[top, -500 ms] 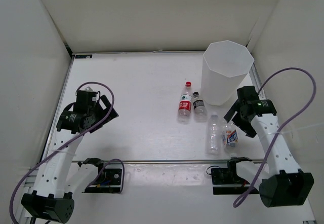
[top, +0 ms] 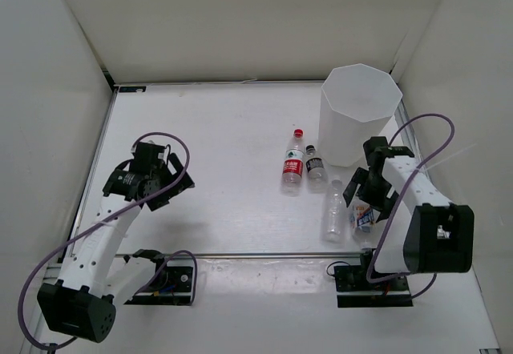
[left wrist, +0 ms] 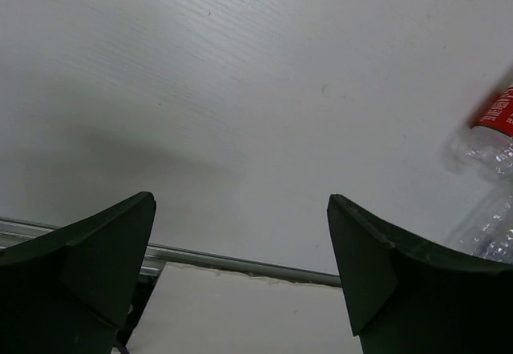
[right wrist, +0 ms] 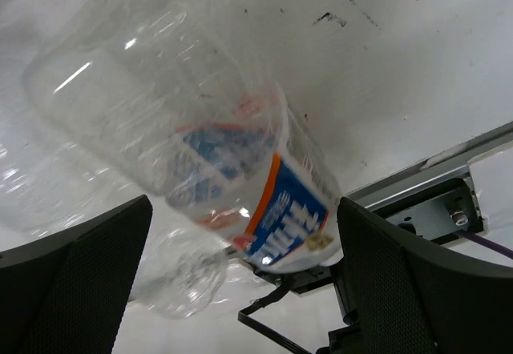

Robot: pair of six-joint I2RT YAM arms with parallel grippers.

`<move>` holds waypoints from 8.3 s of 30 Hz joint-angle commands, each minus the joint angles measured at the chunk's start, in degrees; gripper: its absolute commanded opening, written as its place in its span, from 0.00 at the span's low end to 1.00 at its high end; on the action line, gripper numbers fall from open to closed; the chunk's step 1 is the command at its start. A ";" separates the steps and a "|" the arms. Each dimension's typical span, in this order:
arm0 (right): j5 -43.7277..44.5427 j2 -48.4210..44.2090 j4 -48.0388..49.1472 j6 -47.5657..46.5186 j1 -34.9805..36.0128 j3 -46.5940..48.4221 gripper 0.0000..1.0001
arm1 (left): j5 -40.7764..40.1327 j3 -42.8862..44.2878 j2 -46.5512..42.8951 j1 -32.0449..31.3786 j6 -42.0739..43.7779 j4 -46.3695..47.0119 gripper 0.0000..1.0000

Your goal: Put the plastic bottles in the bin

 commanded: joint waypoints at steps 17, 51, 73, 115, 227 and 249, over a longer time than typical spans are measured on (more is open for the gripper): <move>-0.45 3.76 -5.21 5.89 -3.27 1.31 0.50 | -6.31 2.03 3.13 -4.32 0.86 3.15 0.99; 13.25 7.69 8.38 -5.96 -1.68 66.72 0.36 | -10.62 -0.61 9.45 -13.89 5.60 14.48 0.99; 1.12 4.00 3.75 -5.43 7.10 63.02 1.00 | 11.86 45.43 53.76 -16.80 3.93 19.68 0.99; 5.69 -12.43 -2.67 -5.43 7.11 44.04 1.00 | 32.99 55.98 70.82 -15.66 10.00 22.40 0.59; -2.40 -22.72 -9.36 -6.05 5.87 25.48 1.00 | 58.91 45.19 84.45 -23.75 -9.08 56.33 0.49; -3.01 -23.86 -11.02 -5.52 5.87 24.43 1.00 | 47.39 50.44 86.62 -20.23 -13.11 56.33 0.74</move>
